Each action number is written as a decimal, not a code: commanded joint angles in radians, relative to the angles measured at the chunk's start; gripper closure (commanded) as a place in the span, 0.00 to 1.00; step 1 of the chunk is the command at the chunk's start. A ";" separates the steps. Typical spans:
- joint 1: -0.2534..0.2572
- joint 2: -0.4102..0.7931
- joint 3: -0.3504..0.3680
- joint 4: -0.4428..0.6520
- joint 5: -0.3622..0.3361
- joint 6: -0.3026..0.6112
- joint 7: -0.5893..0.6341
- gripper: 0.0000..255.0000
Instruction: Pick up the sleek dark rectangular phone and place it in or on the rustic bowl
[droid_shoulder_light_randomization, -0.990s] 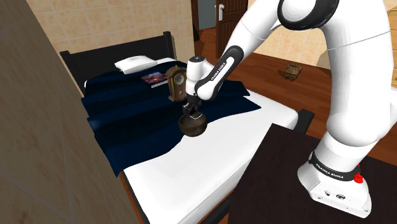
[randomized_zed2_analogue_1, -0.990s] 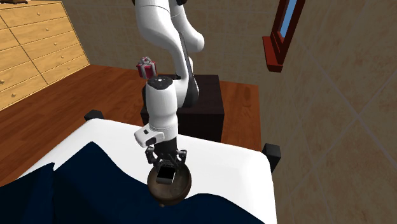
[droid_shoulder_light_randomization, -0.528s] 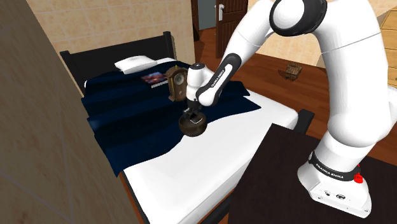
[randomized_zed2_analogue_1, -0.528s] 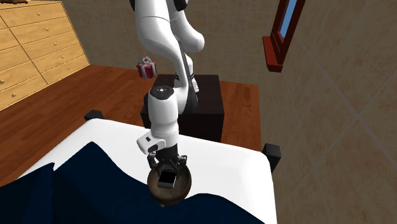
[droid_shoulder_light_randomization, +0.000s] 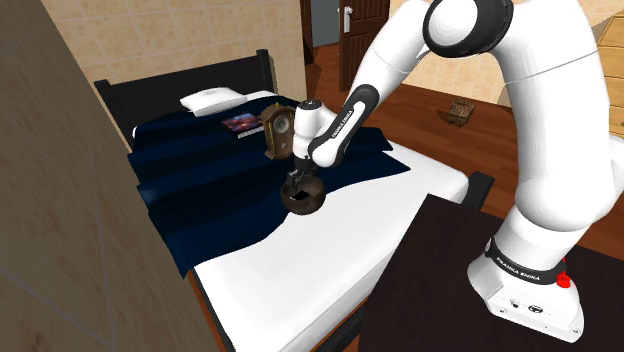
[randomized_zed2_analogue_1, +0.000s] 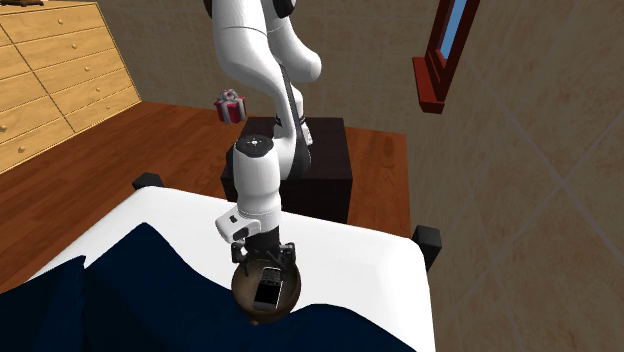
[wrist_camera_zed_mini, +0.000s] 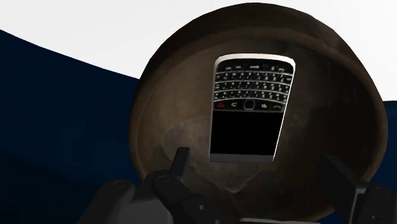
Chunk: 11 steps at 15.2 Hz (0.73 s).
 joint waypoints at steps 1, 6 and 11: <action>0.000 0.000 0.000 0.000 0.000 0.000 0.000 0.00; -0.027 -0.067 0.033 -0.034 0.028 -0.033 -0.021 0.00; -0.051 -0.126 0.063 -0.061 0.058 -0.066 -0.043 0.00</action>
